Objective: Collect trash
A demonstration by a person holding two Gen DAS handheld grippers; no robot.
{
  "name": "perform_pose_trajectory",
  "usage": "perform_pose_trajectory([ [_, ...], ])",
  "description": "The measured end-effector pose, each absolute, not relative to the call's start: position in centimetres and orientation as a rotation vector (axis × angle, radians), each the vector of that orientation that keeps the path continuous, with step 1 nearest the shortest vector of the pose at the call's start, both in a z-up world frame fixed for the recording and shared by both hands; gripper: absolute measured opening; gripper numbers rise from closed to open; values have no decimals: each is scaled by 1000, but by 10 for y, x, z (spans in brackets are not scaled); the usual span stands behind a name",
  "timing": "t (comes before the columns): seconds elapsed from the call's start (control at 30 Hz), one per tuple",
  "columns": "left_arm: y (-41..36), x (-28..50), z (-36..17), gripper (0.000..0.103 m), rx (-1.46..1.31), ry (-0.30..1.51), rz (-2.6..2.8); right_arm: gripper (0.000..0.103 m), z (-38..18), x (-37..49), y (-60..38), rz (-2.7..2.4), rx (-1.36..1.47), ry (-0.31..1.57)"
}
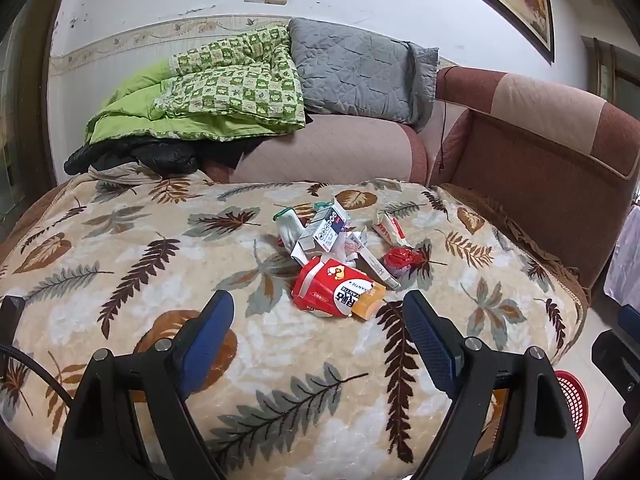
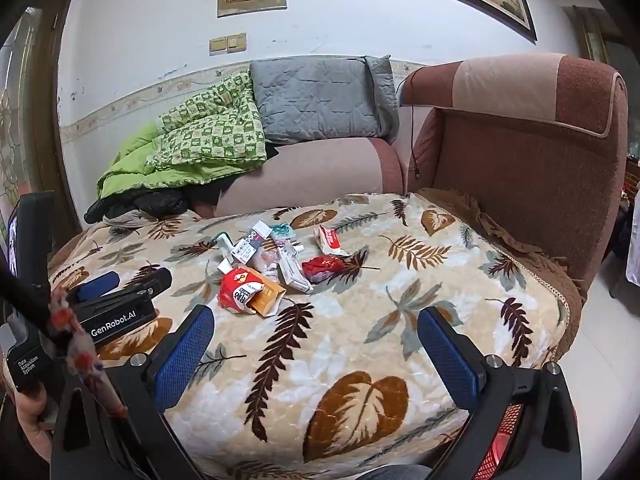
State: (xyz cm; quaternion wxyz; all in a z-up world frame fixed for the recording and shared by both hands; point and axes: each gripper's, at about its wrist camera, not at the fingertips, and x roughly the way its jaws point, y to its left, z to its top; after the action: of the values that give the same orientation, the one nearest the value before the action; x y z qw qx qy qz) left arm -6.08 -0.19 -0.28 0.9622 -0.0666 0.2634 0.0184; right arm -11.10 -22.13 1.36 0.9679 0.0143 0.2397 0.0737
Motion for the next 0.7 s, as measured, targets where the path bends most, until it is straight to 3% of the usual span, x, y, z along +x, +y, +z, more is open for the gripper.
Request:
perform_pose_trajectory([
  [0.7,-6,-63,-4,85,-135,530,41,103,15,-111,-222,147,30,487],
])
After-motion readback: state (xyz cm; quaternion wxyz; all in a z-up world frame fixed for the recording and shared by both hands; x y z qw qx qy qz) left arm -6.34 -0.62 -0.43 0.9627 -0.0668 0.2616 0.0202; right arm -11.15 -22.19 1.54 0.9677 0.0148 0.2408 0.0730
